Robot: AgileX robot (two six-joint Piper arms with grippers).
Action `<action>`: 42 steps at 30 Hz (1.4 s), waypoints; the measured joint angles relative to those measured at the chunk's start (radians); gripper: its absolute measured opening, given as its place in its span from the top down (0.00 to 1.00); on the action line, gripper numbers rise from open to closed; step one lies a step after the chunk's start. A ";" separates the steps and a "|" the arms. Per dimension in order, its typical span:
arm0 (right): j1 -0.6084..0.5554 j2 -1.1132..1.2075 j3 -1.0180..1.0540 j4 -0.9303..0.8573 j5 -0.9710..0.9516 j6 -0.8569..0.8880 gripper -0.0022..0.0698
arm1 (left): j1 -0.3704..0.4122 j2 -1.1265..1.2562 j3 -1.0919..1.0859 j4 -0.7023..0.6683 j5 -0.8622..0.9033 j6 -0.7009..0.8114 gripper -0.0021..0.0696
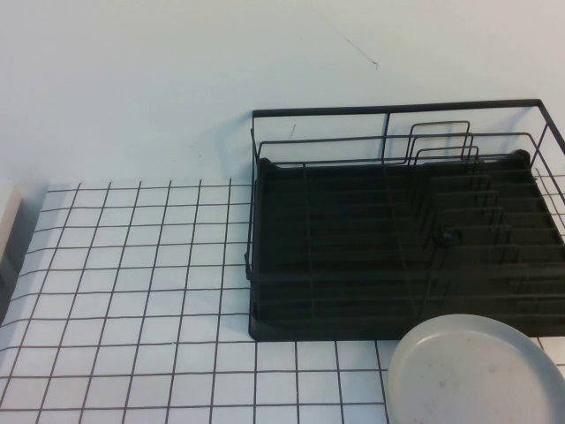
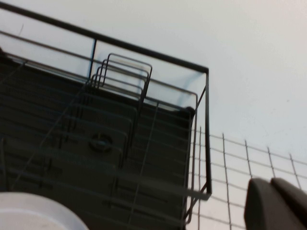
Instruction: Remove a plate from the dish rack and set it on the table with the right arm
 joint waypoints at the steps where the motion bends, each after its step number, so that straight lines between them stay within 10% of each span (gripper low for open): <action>1: 0.000 -0.005 0.012 0.000 0.003 0.000 0.97 | 0.000 0.000 0.000 0.000 0.000 0.000 0.98; 30: 0.025 -0.189 0.090 0.002 0.228 0.005 0.97 | 0.000 0.000 0.000 0.000 0.000 0.000 0.98; 42: -0.103 -0.521 0.320 -0.239 0.123 0.314 0.97 | 0.000 0.000 0.000 0.000 0.000 0.000 0.98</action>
